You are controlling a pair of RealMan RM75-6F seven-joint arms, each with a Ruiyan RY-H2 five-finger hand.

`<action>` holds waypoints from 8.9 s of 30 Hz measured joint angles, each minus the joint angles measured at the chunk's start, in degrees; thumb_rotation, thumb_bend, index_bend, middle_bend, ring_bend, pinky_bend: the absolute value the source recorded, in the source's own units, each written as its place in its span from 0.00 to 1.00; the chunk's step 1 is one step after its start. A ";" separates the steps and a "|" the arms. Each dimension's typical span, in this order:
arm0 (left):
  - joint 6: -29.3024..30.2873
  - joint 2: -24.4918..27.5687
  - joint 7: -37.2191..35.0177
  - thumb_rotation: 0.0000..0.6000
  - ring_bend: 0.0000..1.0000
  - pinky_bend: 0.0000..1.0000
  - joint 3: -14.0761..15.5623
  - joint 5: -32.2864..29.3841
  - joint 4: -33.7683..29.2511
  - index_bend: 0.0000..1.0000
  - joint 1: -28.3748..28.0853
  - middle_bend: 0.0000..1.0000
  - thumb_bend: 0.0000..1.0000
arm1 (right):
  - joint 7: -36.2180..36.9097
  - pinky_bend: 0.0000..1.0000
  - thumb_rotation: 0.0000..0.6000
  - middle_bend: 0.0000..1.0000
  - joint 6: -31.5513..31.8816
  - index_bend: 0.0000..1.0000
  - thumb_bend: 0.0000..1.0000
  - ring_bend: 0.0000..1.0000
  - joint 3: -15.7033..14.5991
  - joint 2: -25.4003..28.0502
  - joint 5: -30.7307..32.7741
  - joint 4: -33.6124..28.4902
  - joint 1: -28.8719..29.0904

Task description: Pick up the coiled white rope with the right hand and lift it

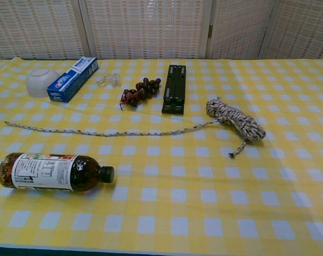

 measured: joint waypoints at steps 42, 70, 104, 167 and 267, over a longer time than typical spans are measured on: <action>3.51 0.57 -1.49 1.00 0.01 0.00 1.42 3.81 -0.14 0.00 1.81 0.01 0.19 | 7.36 0.10 1.00 0.23 -36.31 0.00 0.82 0.19 6.49 -3.65 12.97 -1.78 25.16; 2.14 0.61 -1.05 1.00 0.01 0.00 1.50 3.39 -0.44 0.00 1.55 0.01 0.19 | -1.05 0.07 1.00 0.24 -55.34 0.00 0.82 0.17 6.16 -20.88 35.40 18.13 47.90; 1.85 -0.63 -4.50 1.00 0.01 0.00 2.02 4.41 2.08 0.00 1.55 0.01 0.19 | -18.67 0.12 1.00 0.13 -31.93 0.03 0.37 0.20 -0.48 -22.42 27.49 8.83 38.83; -3.79 -0.38 -8.30 1.00 0.20 0.13 -1.41 9.51 3.67 0.16 -7.42 0.15 0.19 | -11.95 0.50 1.00 0.55 -31.46 0.64 0.58 0.56 3.87 -27.42 16.42 18.30 38.72; -33.55 -23.22 -6.27 1.00 0.81 0.82 -4.41 -11.94 33.71 0.63 -28.29 0.85 0.47 | -13.14 0.50 1.00 0.55 -34.11 0.64 0.58 0.58 5.47 -25.92 20.19 14.86 41.63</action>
